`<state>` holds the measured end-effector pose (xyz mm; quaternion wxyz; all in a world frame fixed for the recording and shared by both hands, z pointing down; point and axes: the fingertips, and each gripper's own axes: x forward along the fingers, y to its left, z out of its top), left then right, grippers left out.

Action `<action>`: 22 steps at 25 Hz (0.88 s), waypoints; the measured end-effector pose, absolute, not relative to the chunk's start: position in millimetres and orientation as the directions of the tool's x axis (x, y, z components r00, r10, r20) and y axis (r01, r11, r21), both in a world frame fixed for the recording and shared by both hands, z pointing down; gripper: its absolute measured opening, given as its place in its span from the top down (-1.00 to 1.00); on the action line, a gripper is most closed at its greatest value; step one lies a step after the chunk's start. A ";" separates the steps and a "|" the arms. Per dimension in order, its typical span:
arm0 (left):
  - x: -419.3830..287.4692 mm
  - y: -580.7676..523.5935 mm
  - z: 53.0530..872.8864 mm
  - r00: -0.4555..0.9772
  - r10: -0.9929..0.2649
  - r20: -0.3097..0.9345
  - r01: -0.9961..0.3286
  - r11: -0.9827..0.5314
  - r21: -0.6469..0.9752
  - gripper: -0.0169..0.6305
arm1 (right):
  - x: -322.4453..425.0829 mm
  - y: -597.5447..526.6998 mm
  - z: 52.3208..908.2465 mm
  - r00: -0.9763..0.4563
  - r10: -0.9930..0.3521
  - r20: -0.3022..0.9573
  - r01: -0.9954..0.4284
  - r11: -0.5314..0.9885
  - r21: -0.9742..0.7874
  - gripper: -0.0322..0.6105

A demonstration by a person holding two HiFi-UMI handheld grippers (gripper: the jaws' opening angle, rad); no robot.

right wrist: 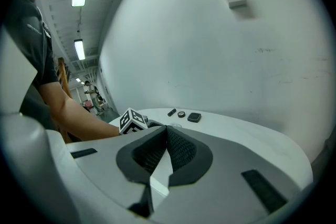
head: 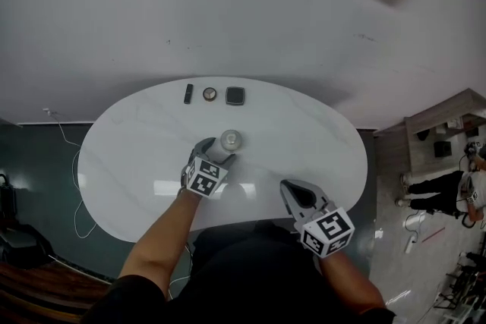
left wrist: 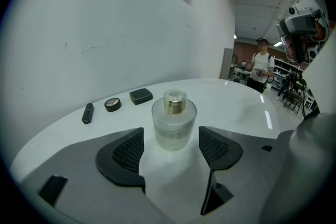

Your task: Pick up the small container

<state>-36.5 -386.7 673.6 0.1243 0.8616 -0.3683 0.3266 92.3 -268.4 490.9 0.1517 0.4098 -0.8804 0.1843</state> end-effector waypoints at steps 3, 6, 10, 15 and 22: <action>-28.8 -395.2 680.1 0.532 -0.545 0.649 -0.706 -0.708 -0.015 -0.13 | 101.0 -267.5 494.5 -0.601 -0.672 0.431 -0.790 0.580 -0.198 0.91; -17.5 -404.6 681.9 0.553 -0.545 0.631 -0.695 -0.719 -0.011 -0.16 | 109.3 -265.3 499.5 -0.581 -0.679 0.450 -0.806 0.558 -0.197 0.91; -5.4 -416.1 687.3 0.565 -0.549 0.617 -0.689 -0.725 -0.014 -0.17 | 118.6 -261.1 507.5 -0.551 -0.685 0.477 -0.826 0.528 -0.197 0.91; 7.1 -426.0 696.1 0.582 -0.537 0.611 -0.667 -0.745 -0.019 -0.18 | 128.0 -256.1 513.8 -0.517 -0.694 0.501 -0.849 0.491 -0.197 0.91; 15.8 -441.3 694.0 0.594 -0.576 0.562 -0.663 -0.746 -0.063 -0.14 | 139.9 -253.5 518.8 -0.486 -0.702 0.520 -0.868 0.454 -0.199 0.91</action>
